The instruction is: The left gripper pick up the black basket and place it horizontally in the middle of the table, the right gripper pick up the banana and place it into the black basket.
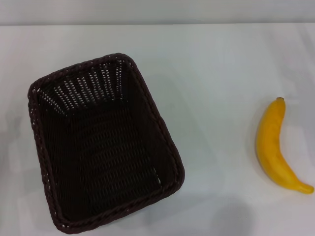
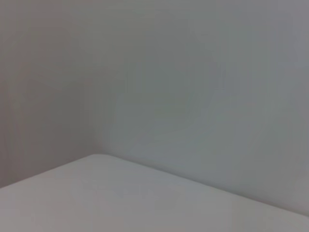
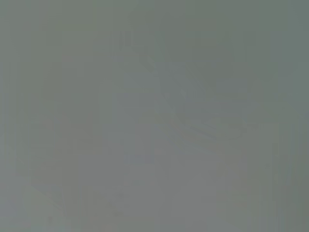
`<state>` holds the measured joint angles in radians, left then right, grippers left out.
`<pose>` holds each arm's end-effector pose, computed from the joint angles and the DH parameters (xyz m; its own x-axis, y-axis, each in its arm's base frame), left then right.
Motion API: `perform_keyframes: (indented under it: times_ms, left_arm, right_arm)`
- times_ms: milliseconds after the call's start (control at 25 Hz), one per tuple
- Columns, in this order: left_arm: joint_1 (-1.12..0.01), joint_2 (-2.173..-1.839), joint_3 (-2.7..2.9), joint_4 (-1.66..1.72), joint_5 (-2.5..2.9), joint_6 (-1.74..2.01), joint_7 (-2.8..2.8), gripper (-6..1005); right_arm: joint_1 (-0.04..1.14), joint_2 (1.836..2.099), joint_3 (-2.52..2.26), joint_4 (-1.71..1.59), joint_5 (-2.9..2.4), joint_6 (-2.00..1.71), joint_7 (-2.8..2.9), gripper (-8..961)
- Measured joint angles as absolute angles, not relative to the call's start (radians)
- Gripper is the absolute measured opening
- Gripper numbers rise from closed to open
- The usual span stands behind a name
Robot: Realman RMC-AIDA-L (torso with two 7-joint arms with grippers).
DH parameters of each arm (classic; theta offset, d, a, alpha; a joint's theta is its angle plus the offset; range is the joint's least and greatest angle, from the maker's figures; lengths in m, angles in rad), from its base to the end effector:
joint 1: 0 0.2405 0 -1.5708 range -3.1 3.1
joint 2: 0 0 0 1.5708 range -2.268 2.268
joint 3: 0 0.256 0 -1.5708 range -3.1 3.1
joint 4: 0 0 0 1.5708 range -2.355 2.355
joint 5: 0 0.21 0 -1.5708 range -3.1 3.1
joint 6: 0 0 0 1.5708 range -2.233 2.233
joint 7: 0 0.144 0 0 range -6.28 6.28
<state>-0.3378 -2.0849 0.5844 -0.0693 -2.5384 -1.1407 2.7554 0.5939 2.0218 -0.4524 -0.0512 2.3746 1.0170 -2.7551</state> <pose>-0.4164 0.2638 0.0073 0.4911 0.0913 0.8663 0.8325 0.2435 -0.4976 0.3525 0.3844 0.0562 0.6084 0.0372 -0.7927 -0.7931 0.0655 -0.6056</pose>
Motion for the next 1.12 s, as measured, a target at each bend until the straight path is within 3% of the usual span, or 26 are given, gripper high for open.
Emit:
perform_keyframes:
  times_ms: [760,1120]
  left_arm:
    - [-0.358,-2.077,0.590,0.028,-2.648,-1.102,2.461,874]
    - [-0.352,-2.006,0.594,0.273,-2.209,-0.979,1.912,873]
  right_arm:
    - [0.600,2.023,-0.452,-0.043,2.375,1.017,-2.755,877]
    - [0.607,2.023,-0.453,-0.043,2.375,1.031,-2.754,876]
